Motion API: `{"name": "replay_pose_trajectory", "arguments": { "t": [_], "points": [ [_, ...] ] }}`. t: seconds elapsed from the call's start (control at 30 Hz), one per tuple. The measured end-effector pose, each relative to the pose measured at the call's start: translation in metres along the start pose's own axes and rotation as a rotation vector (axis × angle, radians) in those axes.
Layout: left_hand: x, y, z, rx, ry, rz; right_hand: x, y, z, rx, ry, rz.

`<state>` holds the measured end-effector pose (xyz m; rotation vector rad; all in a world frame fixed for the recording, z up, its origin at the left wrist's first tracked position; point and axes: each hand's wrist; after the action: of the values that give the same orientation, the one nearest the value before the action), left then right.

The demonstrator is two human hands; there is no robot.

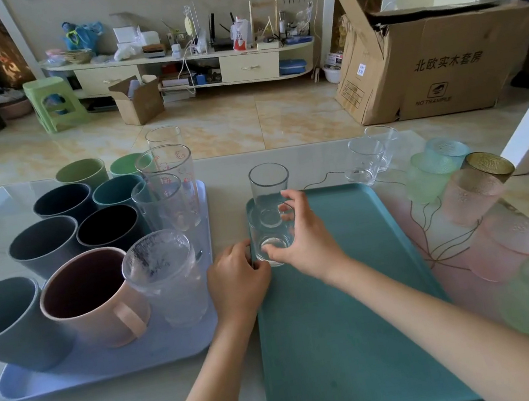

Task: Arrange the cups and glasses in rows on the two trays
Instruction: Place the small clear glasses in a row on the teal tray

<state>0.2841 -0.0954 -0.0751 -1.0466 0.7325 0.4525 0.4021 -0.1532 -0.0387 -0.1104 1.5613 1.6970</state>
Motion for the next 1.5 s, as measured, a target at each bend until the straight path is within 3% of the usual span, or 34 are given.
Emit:
{"name": "replay_pose_trajectory", "arguments": {
  "t": [0.47,0.63,0.77,0.9,1.03,1.2,1.5],
  "points": [
    [0.002,0.001,0.000,-0.017,-0.010,-0.009,0.000,-0.010,0.001,0.035,0.009,0.022],
    [0.001,0.000,0.000,-0.012,-0.019,0.002,-0.016,-0.012,0.001,0.061,0.091,0.182],
    [0.002,0.000,0.000,-0.003,-0.011,0.022,-0.041,-0.028,0.004,0.087,-0.118,0.152],
    [0.003,0.001,0.002,0.005,0.007,0.059,-0.080,-0.057,0.038,0.031,-0.405,-0.241],
    [0.005,0.002,0.003,0.011,-0.003,0.068,-0.116,-0.076,0.087,0.220,-0.392,-0.557],
    [0.005,-0.001,0.004,-0.005,0.003,0.059,-0.129,-0.095,0.126,0.451,-0.359,-0.503],
    [0.006,0.001,0.005,-0.023,0.005,0.057,-0.112,-0.103,0.136,0.385,-0.461,-0.415]
  ]
}}
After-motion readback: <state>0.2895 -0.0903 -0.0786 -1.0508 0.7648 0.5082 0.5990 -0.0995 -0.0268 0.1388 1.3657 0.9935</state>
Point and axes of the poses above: each hand's wrist, its own z-axis towards the middle knuckle, its own x-axis out of the palm, y = z × x, and after that the axes turned 1 degree about -x, right-handed
